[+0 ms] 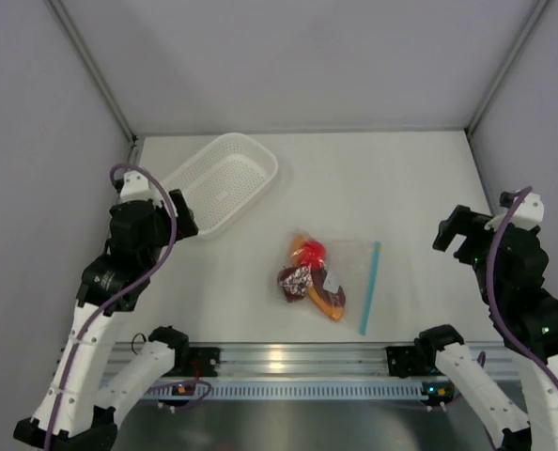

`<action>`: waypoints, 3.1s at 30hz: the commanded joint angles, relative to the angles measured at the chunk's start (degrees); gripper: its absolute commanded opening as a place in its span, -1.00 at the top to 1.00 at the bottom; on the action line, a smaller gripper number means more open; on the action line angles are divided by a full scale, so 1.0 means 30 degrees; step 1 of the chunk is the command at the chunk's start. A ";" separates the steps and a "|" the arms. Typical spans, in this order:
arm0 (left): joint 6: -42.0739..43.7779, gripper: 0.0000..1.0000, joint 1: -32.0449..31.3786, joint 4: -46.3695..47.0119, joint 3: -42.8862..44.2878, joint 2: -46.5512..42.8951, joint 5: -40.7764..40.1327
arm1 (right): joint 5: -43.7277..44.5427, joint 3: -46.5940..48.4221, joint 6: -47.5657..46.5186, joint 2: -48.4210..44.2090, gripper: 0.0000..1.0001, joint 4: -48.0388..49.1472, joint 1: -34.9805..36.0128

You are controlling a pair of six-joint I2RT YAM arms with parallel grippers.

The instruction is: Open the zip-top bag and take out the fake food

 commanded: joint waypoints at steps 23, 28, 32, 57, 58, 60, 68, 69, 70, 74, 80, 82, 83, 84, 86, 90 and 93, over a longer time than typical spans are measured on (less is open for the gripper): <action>-0.2172 -0.97 -1.2011 0.0411 0.7348 1.3140 -0.3378 | -0.2370 -0.0640 0.0471 -0.0446 -0.99 -0.0132 0.0178; -0.0740 -0.97 -1.5642 0.0440 0.9812 1.7271 -0.3734 | -0.1259 -0.0228 0.0383 -0.1178 -0.99 -0.0661 0.0178; 0.0230 -0.97 -1.7142 0.0469 1.1628 1.9850 -0.3557 | 0.0117 0.0356 0.0529 -0.1589 -0.99 -0.1275 0.0207; -0.0795 -0.97 -1.8404 0.0557 1.7667 3.0399 -0.2179 | 0.2494 0.1150 0.0823 -0.1999 -0.99 -0.2068 0.0178; -0.0794 -0.97 -1.8404 0.0557 1.7755 3.0575 -0.2237 | 0.2465 0.1091 0.0823 -0.2029 -0.99 -0.1980 0.0178; -0.0852 -0.96 -1.8404 0.0557 1.7844 3.1015 -0.2297 | 0.2406 0.1062 0.0764 -0.2058 -0.99 -0.2009 0.0178; -0.1116 -0.83 -1.8404 0.0557 1.8137 3.2041 -0.1711 | 0.2259 0.0915 0.0706 -0.2058 -0.99 -0.1892 0.0178; -0.1174 -0.81 -1.8404 0.0557 1.8108 3.2100 -0.1624 | 0.2259 0.0915 0.0706 -0.2087 -0.99 -0.1892 0.0207; -0.1233 -0.78 -1.8404 0.0557 1.8050 3.2130 -0.1536 | 0.2259 0.0915 0.0677 -0.2088 -0.99 -0.1892 0.0207; -0.1613 -0.51 -1.8317 0.0528 1.7815 3.2364 -0.1242 | 0.2230 0.0944 0.0677 -0.2146 -0.99 -0.1891 0.0178; -0.2345 -0.27 -1.7965 0.0557 1.7024 3.2364 -0.0540 | 0.2113 0.0886 0.0648 -0.2146 -0.99 -0.1804 0.0178; -0.2522 -0.14 -1.7760 0.0557 1.6791 3.2480 0.0101 | 0.2054 0.0827 0.0676 -0.2146 -0.99 -0.1775 0.0207; -0.2697 -0.11 -1.7673 0.0586 1.6731 3.2539 0.0396 | 0.2025 0.0827 0.0677 -0.2175 -0.99 -0.1746 0.0207; -0.2814 -0.07 -1.7498 0.0586 1.6673 3.2569 0.0718 | 0.1967 0.0827 0.0648 -0.2175 -0.99 -0.1774 0.0178; -0.2991 0.04 -1.7321 0.0587 1.6584 3.2803 0.1131 | 0.1937 0.0798 0.0647 -0.2175 -0.99 -0.1745 0.0178; -0.3197 -0.27 -1.7320 0.0732 1.6117 3.2366 0.0488 | 0.1908 0.0769 0.0589 -0.2117 -0.99 -0.1657 0.0207; -0.2875 -0.33 -1.7320 0.0850 1.6027 3.1663 -0.0010 | 0.1849 0.0740 0.0589 -0.2146 -0.99 -0.1599 0.0207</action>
